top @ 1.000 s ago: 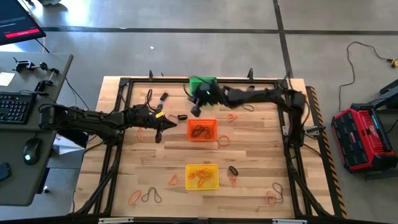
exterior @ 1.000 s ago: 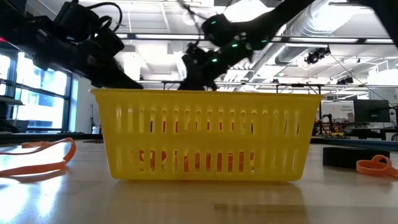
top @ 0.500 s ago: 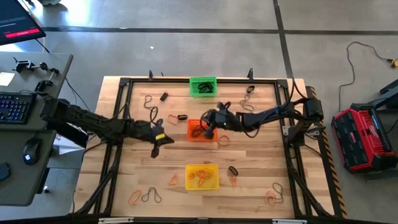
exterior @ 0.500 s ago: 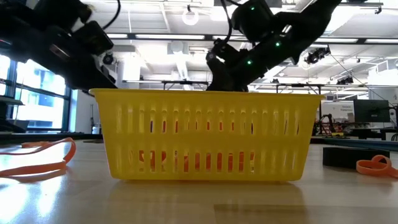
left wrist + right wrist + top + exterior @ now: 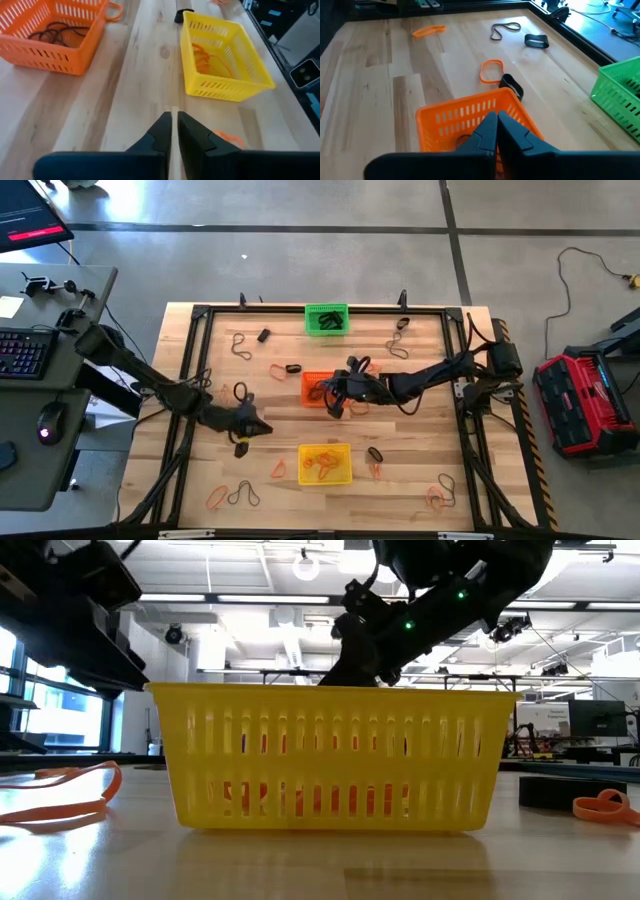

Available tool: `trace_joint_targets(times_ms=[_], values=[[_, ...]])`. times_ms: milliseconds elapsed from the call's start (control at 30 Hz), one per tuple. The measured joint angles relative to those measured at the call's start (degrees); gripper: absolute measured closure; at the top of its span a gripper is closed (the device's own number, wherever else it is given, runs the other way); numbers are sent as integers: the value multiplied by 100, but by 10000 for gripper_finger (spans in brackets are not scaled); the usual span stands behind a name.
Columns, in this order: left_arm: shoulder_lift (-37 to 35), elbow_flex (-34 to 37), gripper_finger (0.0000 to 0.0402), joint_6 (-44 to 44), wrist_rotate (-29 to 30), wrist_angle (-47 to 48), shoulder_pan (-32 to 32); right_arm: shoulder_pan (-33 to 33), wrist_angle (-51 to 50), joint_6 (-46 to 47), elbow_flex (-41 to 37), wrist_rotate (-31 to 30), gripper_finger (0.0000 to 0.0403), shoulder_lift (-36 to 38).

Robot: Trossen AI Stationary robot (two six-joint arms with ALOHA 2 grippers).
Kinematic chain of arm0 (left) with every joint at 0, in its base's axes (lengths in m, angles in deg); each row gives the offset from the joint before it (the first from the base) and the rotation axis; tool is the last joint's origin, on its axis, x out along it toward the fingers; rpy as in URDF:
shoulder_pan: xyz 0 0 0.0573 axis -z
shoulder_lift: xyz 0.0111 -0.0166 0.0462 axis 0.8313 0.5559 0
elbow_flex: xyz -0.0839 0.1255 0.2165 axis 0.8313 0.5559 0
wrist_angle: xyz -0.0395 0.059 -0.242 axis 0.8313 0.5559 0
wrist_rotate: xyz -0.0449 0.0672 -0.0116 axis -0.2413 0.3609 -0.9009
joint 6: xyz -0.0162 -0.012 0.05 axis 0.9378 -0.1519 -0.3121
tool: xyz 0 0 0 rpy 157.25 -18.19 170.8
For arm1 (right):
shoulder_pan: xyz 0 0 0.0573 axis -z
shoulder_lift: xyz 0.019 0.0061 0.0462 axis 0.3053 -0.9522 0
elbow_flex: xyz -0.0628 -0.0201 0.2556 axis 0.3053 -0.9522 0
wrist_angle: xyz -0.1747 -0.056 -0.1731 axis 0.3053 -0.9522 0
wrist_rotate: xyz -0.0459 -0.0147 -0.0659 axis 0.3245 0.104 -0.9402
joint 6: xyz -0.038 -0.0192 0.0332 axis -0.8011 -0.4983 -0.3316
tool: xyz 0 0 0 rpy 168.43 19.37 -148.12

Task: Sort rubber bands into baskets
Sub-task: Put the orange rubber band into the yellow bin

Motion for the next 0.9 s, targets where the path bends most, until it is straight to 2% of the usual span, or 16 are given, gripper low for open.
trace_joint_targets(times_ms=[167, 400, 633, 900], values=[[489, -445, 337, 293, 201, 277, 314, 2, -12, -4, 0, -8, 403, 0], [1526, -1060, 295, 474, 212, 361, 459, -40, -46, 19, 0, -11, 403, 0], [2314, -1759, 283, 941, -27, 993, 615, -153, -45, 40, 2, -11, 403, 0], [2713, -2174, 282, 1313, -260, 1328, 708, -225, -44, 55, 2, -140, 403, 0]])
